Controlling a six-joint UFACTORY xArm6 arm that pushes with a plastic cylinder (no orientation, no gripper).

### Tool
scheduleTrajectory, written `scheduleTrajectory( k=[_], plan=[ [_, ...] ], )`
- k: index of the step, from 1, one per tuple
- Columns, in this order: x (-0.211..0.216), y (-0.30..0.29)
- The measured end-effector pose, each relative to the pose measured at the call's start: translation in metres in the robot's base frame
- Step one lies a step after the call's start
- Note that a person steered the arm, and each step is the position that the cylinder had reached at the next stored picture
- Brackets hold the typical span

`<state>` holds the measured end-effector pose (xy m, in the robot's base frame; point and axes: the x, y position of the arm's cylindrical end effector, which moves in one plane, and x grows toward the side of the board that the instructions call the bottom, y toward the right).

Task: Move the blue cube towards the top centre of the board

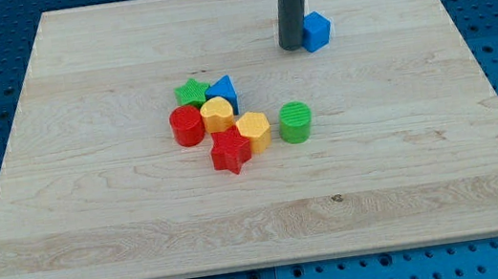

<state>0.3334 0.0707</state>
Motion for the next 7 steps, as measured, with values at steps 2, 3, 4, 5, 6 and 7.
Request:
scheduleTrajectory(
  k=[2,3,4,5,6,7],
  plan=[
    [0.002,0.041],
    [0.024,0.048],
    [0.050,0.068],
    [0.043,0.096],
    [0.019,0.108],
    [-0.005,0.109]
  ],
)
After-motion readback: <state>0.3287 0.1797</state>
